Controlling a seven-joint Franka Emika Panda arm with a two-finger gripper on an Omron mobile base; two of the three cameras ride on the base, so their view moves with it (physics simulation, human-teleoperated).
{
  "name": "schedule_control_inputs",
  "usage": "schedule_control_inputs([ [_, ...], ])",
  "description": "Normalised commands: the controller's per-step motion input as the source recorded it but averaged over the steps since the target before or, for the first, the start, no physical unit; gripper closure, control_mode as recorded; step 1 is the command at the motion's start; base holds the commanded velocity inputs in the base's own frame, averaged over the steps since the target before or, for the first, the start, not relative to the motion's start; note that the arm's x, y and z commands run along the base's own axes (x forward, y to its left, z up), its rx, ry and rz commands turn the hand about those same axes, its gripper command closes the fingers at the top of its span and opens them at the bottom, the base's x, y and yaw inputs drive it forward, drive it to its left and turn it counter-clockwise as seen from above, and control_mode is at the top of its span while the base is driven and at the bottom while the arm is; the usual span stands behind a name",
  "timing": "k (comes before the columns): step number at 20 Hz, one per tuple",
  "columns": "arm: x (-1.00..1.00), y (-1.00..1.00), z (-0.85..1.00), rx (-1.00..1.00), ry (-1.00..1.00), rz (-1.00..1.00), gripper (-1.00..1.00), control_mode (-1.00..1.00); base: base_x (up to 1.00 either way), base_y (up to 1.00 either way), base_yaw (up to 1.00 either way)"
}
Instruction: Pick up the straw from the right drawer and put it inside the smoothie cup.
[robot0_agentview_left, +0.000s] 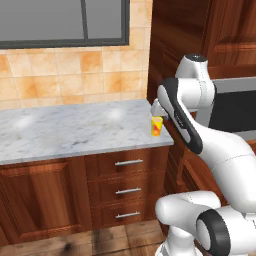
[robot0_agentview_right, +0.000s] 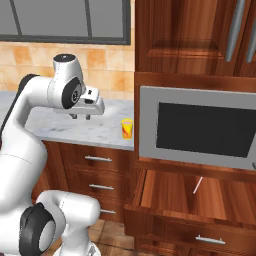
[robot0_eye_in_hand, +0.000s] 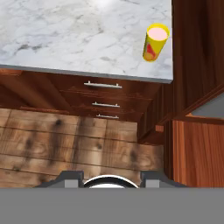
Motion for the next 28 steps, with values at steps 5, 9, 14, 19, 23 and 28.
schedule_control_inputs([
  [5, -0.30, 0.00, -0.01, 0.00, 0.00, 0.00, -1.00, -1.00, 0.00, 0.00, 0.00],
  [9, -0.51, 0.01, -0.06, 0.00, 0.00, 0.00, -1.00, -1.00, 0.00, 0.00, 0.00],
  [14, -0.05, 0.01, -0.03, 0.00, 0.00, -0.04, -1.00, -1.00, 0.00, 0.00, 0.00],
  [19, 0.00, 0.00, 0.00, 0.00, 0.00, -0.07, -1.00, -1.00, 0.00, 0.00, 0.00],
  [23, 0.00, 0.00, 0.00, 0.00, 0.00, 0.00, -1.00, -1.00, 0.00, 0.00, 0.00],
  [28, 0.00, 0.02, 0.00, 0.00, 0.00, 0.00, -1.00, 1.00, 0.00, 0.07, 0.00],
])
